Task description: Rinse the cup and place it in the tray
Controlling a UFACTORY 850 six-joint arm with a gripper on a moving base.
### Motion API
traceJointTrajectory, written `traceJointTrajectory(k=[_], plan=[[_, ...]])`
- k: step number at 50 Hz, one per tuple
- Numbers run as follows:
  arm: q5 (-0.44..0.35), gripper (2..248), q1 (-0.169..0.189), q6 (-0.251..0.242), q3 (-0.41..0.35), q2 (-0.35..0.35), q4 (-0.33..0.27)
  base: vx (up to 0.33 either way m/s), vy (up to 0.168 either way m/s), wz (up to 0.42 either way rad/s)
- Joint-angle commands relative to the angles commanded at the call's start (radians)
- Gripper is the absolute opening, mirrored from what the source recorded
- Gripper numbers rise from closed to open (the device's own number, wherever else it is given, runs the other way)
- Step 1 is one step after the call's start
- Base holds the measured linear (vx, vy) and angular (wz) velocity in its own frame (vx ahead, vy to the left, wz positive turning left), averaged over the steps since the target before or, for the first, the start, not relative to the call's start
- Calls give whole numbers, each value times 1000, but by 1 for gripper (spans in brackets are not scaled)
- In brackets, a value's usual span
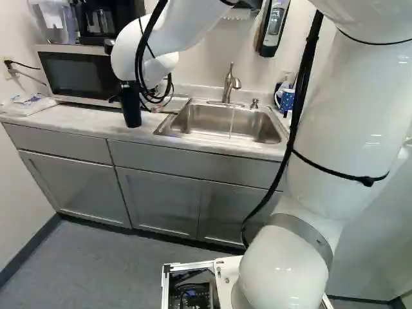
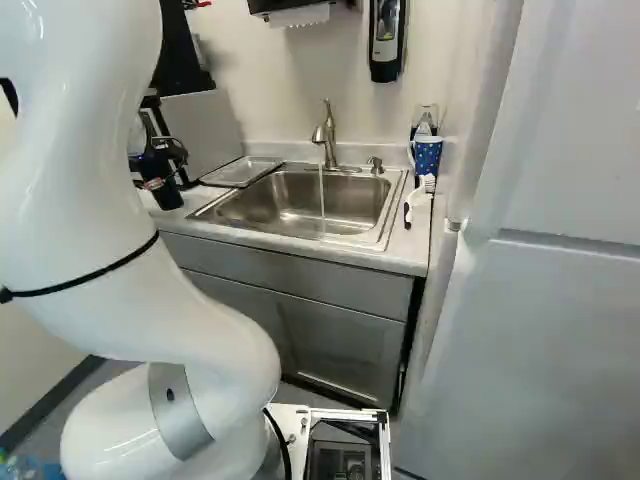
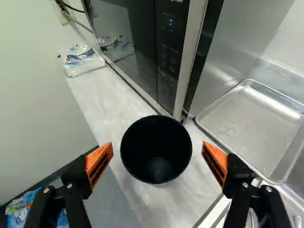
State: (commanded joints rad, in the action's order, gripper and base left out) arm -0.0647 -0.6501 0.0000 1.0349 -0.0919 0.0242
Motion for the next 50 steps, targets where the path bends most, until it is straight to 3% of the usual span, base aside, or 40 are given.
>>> traceJointTrajectory(k=[50], plan=[[-191,247,-25,0,-112,-1,0,0,0,0]])
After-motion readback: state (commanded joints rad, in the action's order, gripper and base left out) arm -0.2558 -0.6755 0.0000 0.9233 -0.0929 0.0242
